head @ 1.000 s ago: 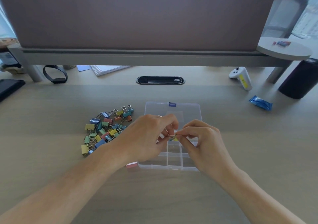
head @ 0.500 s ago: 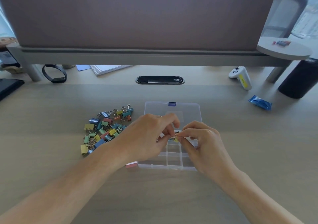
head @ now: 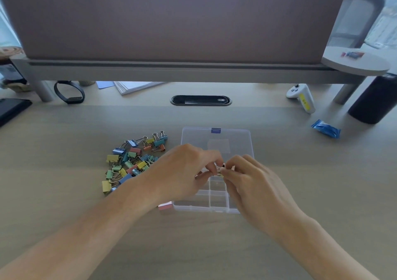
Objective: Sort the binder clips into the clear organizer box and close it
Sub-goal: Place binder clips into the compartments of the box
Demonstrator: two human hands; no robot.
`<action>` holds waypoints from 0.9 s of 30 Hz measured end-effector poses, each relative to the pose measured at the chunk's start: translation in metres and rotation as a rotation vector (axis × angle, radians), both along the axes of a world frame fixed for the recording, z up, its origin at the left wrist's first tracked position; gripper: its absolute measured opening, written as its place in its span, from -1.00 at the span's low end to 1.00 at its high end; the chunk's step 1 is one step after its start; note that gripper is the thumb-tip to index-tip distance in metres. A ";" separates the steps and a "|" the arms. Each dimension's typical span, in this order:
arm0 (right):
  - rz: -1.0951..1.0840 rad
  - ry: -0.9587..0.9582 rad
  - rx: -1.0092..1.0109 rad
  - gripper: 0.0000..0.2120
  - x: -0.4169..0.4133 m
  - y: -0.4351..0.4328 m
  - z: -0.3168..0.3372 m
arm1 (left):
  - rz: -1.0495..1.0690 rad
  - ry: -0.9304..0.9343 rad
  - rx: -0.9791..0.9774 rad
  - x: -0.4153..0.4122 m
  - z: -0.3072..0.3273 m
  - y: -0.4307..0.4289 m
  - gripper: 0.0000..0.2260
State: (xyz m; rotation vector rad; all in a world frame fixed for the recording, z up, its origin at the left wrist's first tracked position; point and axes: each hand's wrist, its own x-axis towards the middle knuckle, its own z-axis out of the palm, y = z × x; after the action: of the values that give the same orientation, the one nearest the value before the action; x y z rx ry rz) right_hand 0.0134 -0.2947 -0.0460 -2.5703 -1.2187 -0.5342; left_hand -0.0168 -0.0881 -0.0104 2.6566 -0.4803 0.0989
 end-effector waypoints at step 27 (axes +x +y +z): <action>0.000 0.296 0.135 -0.63 -0.012 -0.014 -0.007 | 0.200 0.022 -0.266 -0.014 0.004 0.028 -0.81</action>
State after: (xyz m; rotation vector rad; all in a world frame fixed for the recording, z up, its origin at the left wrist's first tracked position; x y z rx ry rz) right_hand 0.0014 -0.3085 -0.0526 -2.4279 -1.0436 -0.2158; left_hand -0.0304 -0.0599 -0.0067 2.4332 -0.1788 0.1809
